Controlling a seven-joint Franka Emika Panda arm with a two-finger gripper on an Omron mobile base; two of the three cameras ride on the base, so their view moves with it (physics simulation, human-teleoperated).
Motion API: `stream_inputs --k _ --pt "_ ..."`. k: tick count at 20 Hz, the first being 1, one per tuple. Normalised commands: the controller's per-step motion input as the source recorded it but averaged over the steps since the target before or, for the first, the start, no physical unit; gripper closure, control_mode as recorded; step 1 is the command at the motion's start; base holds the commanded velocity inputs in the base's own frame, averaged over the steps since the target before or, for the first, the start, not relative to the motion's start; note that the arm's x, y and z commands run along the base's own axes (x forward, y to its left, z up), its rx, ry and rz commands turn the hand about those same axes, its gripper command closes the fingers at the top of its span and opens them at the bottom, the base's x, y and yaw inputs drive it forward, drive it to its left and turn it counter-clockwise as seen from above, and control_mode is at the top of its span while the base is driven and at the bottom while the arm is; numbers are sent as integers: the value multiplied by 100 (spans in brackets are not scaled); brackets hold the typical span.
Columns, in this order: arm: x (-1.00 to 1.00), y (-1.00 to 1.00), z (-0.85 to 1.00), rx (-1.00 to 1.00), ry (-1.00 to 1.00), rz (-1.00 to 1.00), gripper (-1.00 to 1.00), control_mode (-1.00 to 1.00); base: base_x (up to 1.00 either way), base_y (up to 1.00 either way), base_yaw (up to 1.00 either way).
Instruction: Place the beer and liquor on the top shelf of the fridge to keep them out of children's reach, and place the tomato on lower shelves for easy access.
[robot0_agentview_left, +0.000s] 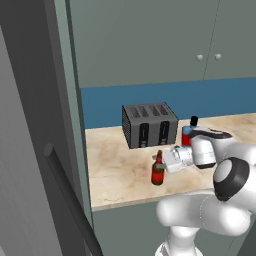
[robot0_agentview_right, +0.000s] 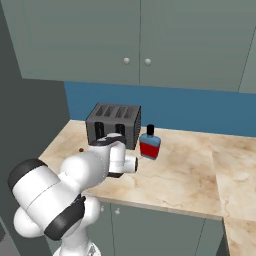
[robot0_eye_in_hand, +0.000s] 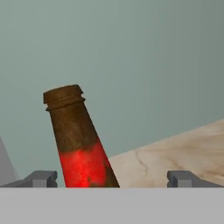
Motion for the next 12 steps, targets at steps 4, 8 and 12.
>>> stream_inputs --k 4,8,12 --pt "0 33 -8 -1 0 0 -100 -100 0 0 0" --pt "0 12 -2 0 0 0 100 -100 0 0 0" --pt "-1 0 0 0 0 0 100 -100 0 0 0"
